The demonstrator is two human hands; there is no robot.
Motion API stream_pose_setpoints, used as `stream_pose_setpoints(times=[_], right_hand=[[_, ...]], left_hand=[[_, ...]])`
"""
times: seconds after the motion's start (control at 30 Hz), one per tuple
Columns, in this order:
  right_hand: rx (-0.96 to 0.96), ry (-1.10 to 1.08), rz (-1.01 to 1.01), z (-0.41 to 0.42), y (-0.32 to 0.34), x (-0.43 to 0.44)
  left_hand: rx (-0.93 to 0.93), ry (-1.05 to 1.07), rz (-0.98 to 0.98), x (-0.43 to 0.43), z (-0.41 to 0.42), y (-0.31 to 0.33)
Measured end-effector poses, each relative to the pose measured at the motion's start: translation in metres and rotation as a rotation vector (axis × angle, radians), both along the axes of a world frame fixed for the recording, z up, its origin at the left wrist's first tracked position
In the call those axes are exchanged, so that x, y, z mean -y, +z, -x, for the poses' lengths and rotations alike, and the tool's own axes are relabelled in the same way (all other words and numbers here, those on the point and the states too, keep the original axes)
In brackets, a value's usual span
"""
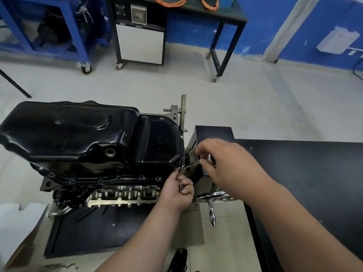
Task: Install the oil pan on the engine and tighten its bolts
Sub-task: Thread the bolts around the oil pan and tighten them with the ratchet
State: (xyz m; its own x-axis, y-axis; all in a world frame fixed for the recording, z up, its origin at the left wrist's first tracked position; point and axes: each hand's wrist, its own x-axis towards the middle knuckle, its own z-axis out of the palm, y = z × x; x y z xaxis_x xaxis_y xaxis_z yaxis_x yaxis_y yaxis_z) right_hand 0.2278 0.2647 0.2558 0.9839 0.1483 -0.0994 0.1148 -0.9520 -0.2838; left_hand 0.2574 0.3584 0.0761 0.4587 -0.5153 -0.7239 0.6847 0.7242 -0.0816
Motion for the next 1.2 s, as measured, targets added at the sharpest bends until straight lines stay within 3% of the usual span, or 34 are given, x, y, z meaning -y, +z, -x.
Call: stream_pose_setpoints(times=[0.53, 0.63, 0.7, 0.77, 0.83, 1.0, 1.2], right_hand=[[0.027, 0.239, 0.284, -0.044, 0.007, -0.026], [-0.031, 0.234, 0.228, -0.038, 0.01, -0.021], [-0.177, 0.193, 0.065, -0.035, 0.015, -0.017], [-0.272, 0.086, -0.115, -0.037, 0.023, -0.012], [-0.23, -0.052, -0.198, -0.04, 0.029, -0.006], [-0.146, -0.202, -0.024, -0.035, 0.031, 0.001], [-0.06, -0.166, -0.123, -0.028, 0.024, -0.011]], left_hand=[[-0.047, -0.07, -0.042, -0.009, -0.008, 0.01], [-0.051, -0.071, -0.023, -0.011, -0.007, 0.009], [-0.061, -0.051, -0.017, -0.011, -0.009, 0.007], [-0.072, -0.035, -0.017, -0.01, -0.012, 0.007], [-0.078, -0.03, -0.018, -0.009, -0.012, 0.008], [-0.092, -0.017, -0.024, -0.008, -0.012, 0.01], [-0.073, -0.003, 0.016, -0.006, -0.01, 0.01]])
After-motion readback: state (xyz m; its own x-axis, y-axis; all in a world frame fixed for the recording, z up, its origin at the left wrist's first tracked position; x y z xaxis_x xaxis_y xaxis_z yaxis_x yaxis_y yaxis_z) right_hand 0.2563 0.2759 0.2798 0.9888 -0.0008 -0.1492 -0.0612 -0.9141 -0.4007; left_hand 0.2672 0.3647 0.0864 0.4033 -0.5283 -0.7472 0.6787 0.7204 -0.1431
